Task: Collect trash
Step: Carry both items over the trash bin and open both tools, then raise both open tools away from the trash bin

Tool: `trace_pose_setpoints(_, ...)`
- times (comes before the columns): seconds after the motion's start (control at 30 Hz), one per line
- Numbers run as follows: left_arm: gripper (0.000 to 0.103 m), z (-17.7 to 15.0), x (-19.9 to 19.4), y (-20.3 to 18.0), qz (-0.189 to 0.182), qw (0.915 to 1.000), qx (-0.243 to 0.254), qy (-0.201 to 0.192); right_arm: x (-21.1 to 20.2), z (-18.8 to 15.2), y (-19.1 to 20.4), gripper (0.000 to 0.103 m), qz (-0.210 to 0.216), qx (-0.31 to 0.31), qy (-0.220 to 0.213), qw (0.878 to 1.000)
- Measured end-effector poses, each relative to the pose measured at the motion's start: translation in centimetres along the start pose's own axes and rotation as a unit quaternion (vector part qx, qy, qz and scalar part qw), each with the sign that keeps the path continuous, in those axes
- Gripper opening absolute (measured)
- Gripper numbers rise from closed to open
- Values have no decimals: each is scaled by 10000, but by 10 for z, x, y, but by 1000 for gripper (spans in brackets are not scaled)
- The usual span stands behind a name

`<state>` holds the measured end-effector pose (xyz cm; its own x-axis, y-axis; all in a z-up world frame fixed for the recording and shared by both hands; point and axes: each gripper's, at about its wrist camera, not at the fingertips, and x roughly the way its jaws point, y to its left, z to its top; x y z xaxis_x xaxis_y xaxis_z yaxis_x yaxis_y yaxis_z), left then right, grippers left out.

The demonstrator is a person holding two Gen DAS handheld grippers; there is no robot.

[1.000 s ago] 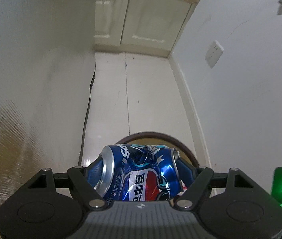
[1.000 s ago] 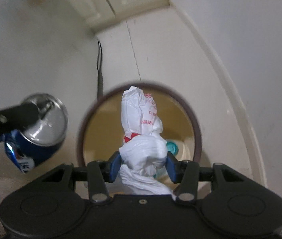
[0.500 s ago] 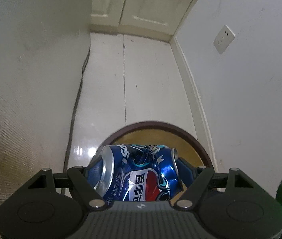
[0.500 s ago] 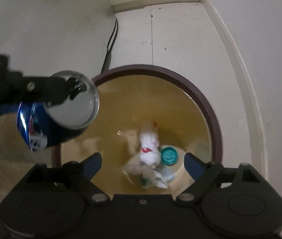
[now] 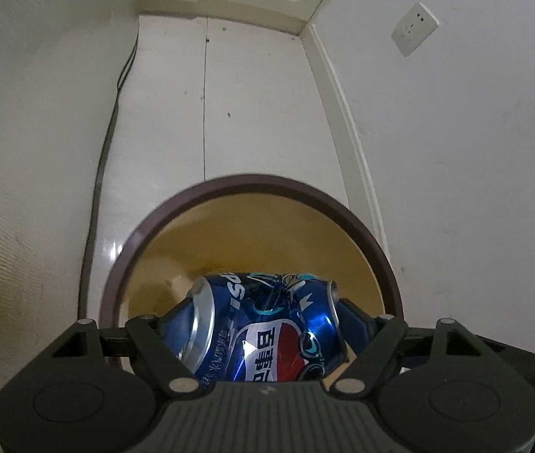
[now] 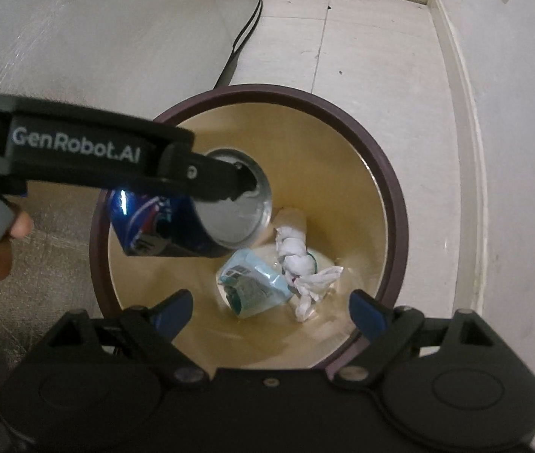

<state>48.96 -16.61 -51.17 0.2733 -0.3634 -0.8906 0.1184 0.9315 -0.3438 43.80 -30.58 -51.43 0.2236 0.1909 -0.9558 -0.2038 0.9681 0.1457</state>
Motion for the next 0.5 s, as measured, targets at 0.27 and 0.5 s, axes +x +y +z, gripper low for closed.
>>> trace_pose_setpoints(0.27,87,-12,32,11,-107,9979,-453,460,0,1,-6,97,-9,-17,101,9999)
trace_pose_setpoints(0.5,96,-4,27,11,216,9984,-312,422,6,2,-6,98,-28,-17,174,9998)
